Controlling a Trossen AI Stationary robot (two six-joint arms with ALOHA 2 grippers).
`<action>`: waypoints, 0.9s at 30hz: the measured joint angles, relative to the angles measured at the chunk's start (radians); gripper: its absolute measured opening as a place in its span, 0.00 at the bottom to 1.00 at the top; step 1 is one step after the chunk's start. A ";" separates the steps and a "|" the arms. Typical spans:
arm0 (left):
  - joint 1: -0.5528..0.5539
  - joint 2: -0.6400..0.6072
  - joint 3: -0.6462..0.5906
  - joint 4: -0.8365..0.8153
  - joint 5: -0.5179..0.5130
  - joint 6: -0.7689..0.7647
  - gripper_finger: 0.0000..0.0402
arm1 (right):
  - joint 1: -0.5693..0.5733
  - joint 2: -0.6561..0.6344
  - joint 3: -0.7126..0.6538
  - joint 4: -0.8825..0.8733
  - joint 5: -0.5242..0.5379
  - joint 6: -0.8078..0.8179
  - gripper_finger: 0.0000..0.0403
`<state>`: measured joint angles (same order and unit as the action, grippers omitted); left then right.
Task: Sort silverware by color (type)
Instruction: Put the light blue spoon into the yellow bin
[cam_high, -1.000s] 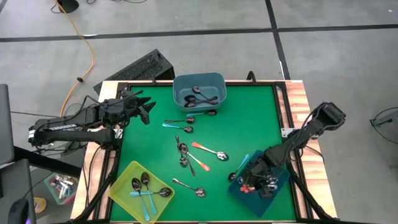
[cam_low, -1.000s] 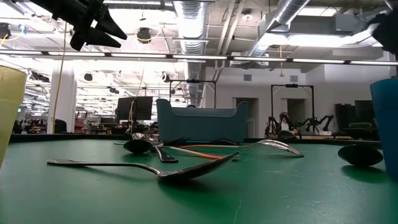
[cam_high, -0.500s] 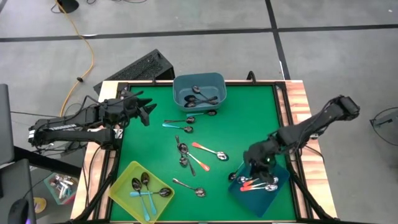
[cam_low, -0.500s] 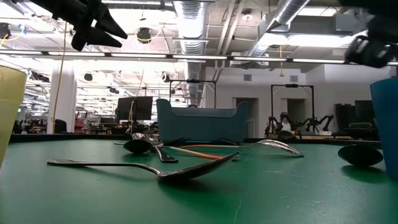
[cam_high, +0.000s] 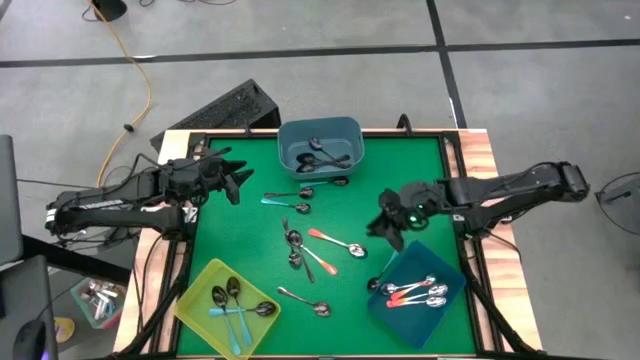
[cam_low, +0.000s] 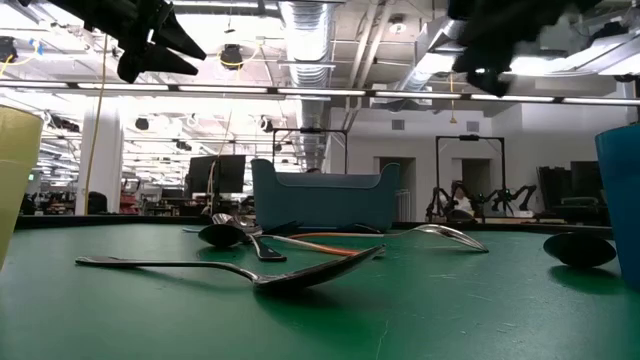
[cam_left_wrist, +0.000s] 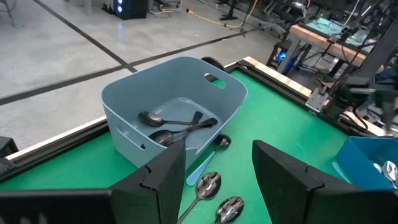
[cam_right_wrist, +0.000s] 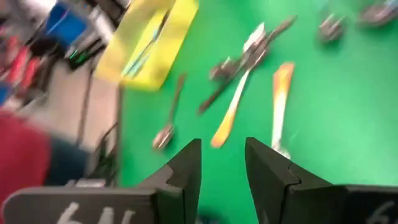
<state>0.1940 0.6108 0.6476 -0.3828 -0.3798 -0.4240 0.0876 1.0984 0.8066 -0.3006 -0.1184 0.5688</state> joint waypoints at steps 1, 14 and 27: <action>0.000 0.000 0.000 0.000 0.000 -0.003 0.42 | -0.013 0.008 0.000 0.005 0.025 -0.001 0.33; 0.000 0.000 0.000 -0.001 0.000 0.022 0.42 | -0.047 0.374 0.089 0.342 0.149 -0.148 0.33; 0.000 -0.009 0.000 0.020 0.037 0.021 0.42 | -0.084 0.763 0.643 0.063 0.147 -0.441 0.33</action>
<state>0.1935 0.6014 0.6479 -0.3624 -0.3428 -0.4034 0.0039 1.8618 1.4492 -0.2379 0.0288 0.1282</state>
